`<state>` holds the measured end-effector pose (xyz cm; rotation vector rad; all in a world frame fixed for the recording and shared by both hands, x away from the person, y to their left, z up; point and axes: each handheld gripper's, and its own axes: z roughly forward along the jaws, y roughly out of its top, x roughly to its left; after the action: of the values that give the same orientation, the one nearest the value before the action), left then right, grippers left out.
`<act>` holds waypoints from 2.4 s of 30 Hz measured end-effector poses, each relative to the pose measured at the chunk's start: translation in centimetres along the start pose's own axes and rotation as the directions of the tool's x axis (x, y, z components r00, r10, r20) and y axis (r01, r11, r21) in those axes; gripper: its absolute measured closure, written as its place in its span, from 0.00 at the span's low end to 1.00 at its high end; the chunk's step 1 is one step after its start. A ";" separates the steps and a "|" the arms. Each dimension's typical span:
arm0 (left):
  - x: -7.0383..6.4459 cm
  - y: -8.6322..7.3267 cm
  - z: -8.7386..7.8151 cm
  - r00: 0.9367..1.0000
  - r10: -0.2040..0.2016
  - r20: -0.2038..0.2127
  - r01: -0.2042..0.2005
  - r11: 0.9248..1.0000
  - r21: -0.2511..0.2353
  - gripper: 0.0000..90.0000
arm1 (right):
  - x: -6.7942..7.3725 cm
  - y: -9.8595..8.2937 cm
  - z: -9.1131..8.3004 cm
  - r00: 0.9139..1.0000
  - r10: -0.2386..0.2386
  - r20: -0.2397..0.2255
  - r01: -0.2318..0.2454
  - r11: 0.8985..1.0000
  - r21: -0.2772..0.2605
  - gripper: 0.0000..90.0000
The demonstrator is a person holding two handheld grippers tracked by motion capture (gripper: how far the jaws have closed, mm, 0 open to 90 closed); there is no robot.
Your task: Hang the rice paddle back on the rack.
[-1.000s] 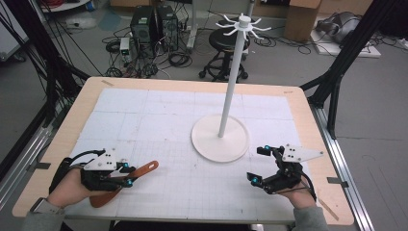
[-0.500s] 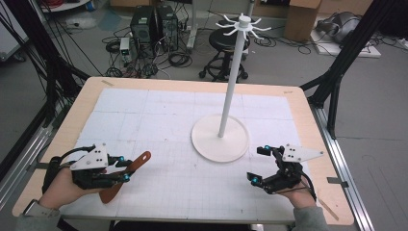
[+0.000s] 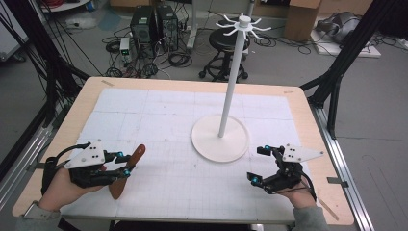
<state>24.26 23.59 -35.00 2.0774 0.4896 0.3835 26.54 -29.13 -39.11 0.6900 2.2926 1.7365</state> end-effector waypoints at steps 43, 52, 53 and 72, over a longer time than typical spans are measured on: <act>1.0 3.4 0.9 0.993 -0.088 0.084 0.102 0.977 -0.185 0.72 | -0.2 0.0 -0.3 1.000 0.010 0.001 -0.010 1.000 -0.028 0.01; 1.8 4.9 1.9 0.992 -0.094 0.086 0.109 0.977 -0.183 0.72 | -0.2 0.1 -0.3 1.000 0.015 -0.004 -0.015 0.999 -0.030 0.01; 1.8 4.9 2.0 0.992 -0.096 0.085 0.110 0.977 -0.184 0.72 | -0.2 0.1 -0.3 1.000 0.013 -0.004 -0.013 0.999 -0.029 0.01; 2.7 9.0 3.2 0.996 -0.053 0.067 0.065 0.978 -0.198 0.72 | -0.4 0.1 -0.5 1.000 0.019 -0.004 -0.020 0.999 -0.043 0.01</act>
<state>29.81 18.21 -28.70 1.8700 0.4561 0.3198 26.72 -29.71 -38.94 0.7039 2.2519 1.7912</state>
